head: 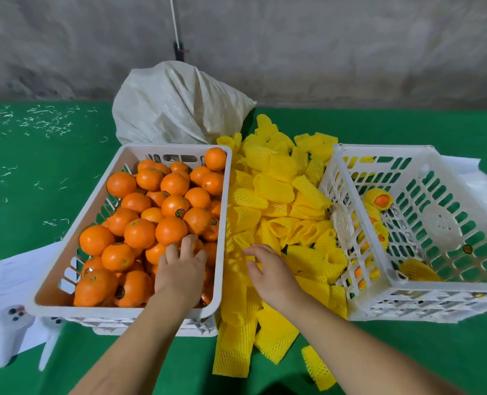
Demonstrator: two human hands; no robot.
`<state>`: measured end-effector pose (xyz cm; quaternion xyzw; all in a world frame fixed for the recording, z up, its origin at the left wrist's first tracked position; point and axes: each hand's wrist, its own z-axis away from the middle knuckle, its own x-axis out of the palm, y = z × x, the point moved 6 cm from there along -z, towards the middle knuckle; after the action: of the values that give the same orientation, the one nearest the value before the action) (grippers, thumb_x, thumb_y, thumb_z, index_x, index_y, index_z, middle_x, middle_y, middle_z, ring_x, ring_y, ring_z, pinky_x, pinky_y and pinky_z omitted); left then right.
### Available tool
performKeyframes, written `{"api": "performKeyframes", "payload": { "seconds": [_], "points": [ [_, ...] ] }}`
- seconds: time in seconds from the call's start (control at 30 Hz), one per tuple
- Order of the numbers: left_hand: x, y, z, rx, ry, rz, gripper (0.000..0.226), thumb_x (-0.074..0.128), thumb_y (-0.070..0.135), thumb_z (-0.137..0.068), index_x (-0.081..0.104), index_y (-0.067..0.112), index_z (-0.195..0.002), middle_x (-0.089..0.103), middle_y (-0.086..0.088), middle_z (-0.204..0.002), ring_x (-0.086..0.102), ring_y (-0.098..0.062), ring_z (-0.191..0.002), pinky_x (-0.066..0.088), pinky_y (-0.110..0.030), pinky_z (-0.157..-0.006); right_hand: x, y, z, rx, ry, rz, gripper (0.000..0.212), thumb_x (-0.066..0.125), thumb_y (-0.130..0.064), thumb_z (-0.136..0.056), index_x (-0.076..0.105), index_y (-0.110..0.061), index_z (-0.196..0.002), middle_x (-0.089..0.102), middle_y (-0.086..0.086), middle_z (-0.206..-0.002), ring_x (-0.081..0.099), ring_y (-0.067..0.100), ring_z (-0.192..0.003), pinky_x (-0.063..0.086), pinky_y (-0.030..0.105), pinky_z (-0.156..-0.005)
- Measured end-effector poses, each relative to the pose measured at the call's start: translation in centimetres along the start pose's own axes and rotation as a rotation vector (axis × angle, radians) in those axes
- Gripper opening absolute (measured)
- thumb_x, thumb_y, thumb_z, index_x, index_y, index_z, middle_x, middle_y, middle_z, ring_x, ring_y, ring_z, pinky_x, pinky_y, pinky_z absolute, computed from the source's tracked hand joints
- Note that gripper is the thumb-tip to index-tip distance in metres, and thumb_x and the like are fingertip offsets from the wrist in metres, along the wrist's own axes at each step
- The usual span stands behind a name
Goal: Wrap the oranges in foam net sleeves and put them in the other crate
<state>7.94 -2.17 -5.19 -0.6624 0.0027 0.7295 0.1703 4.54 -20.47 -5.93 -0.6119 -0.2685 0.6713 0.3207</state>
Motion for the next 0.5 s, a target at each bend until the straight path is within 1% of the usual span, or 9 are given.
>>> {"api": "performKeyframes", "payload": {
  "seconds": [0.07, 0.13, 0.17, 0.2, 0.3, 0.33, 0.4, 0.47, 0.5],
  "points": [
    [-0.6, 0.1, -0.2, 0.016, 0.067, -0.049, 0.064, 0.060, 0.029, -0.102, 0.025, 0.033, -0.156, 0.024, -0.007, -0.157, 0.040, -0.031, -0.130, 0.041, -0.036, -0.104, -2.1, 0.3, 0.4, -0.003, 0.140, -0.124, 0.019, 0.059, -0.015, -0.103, 0.070, -0.018, -0.118, 0.065, -0.003, -0.121, 0.059, 0.010, -0.114, 0.044, 0.017, -0.091],
    [-1.1, -0.4, -0.6, 0.036, 0.106, -0.113, 0.071, 0.057, 0.028, -0.103, 0.015, 0.030, -0.161, 0.029, -0.005, -0.150, 0.041, -0.029, -0.127, 0.040, -0.035, -0.101, -3.5, 0.7, 0.7, 0.047, 0.222, -0.291, 0.014, 0.065, -0.011, -0.099, 0.067, -0.022, -0.108, 0.066, -0.007, -0.107, 0.061, 0.010, -0.099, 0.047, 0.023, -0.080],
    [-1.2, -0.5, -0.7, 0.054, 0.110, -0.153, 0.071, 0.057, 0.028, -0.103, 0.015, 0.029, -0.161, 0.029, -0.004, -0.149, 0.041, -0.028, -0.126, 0.039, -0.036, -0.100, -3.9, 1.1, 0.7, 0.090, 0.244, -0.390, 0.018, 0.066, -0.009, -0.098, 0.063, -0.023, -0.109, 0.064, -0.005, -0.106, 0.062, 0.013, -0.097, 0.049, 0.029, -0.078],
    [-1.3, -0.7, -0.7, 0.077, 0.111, -0.182, 0.069, 0.058, 0.027, -0.103, 0.019, 0.029, -0.159, 0.030, -0.003, -0.148, 0.040, -0.028, -0.126, 0.037, -0.036, -0.101, -4.1, 1.5, 0.8, 0.142, 0.251, -0.479, 0.024, 0.068, -0.009, -0.097, 0.061, -0.024, -0.114, 0.063, -0.002, -0.109, 0.063, 0.017, -0.099, 0.053, 0.034, -0.079],
    [-1.8, -1.2, -0.8, 0.141, 0.123, -0.197, 0.066, 0.065, 0.023, -0.100, 0.027, 0.030, -0.153, 0.036, -0.001, -0.148, 0.042, -0.028, -0.128, 0.038, -0.036, -0.101, -4.0, 2.8, 1.1, 0.309, 0.236, -0.691, 0.046, 0.070, -0.014, -0.096, 0.056, -0.023, -0.139, 0.064, 0.005, -0.126, 0.065, 0.023, -0.111, 0.056, 0.044, -0.095],
    [-2.1, -1.4, -0.8, 0.167, 0.129, -0.192, 0.065, 0.065, 0.022, -0.100, 0.028, 0.030, -0.152, 0.040, 0.001, -0.147, 0.043, -0.027, -0.128, 0.039, -0.035, -0.101, -4.0, 3.1, 1.3, 0.352, 0.243, -0.782, 0.047, 0.071, -0.013, -0.096, 0.057, -0.019, -0.140, 0.066, 0.004, -0.126, 0.066, 0.023, -0.110, 0.057, 0.042, -0.094],
    [-2.9, -1.9, -0.6, 0.188, 0.134, -0.145, 0.060, 0.065, 0.032, -0.100, 0.034, 0.031, -0.151, 0.048, 0.006, -0.145, 0.046, -0.025, -0.128, 0.041, -0.034, -0.101, -4.2, 3.2, 1.6, 0.410, 0.264, -0.992, 0.036, 0.073, -0.010, -0.094, 0.064, -0.016, -0.128, 0.074, 0.000, -0.113, 0.071, 0.017, -0.099, 0.059, 0.032, -0.082],
    [-4.2, -2.7, -0.1, 0.149, 0.172, 0.030, 0.063, 0.069, 0.052, -0.094, 0.043, 0.030, -0.147, 0.055, 0.006, -0.139, 0.051, -0.022, -0.120, 0.045, -0.033, -0.097, -4.7, 3.2, 1.9, 0.425, 0.282, -1.131, 0.021, 0.073, -0.009, -0.093, 0.066, -0.017, -0.111, 0.076, -0.003, -0.095, 0.070, 0.012, -0.083, 0.058, 0.027, -0.072],
    [-5.0, -3.0, 0.4, 0.122, 0.220, 0.183, 0.067, 0.071, 0.057, -0.091, 0.047, 0.028, -0.147, 0.058, 0.004, -0.135, 0.054, -0.022, -0.114, 0.048, -0.033, -0.092, -4.9, 3.2, 2.0, 0.420, 0.284, -1.172, 0.019, 0.074, -0.010, -0.092, 0.066, -0.014, -0.109, 0.073, -0.001, -0.091, 0.067, 0.013, -0.081, 0.057, 0.028, -0.071]
  ]
}}
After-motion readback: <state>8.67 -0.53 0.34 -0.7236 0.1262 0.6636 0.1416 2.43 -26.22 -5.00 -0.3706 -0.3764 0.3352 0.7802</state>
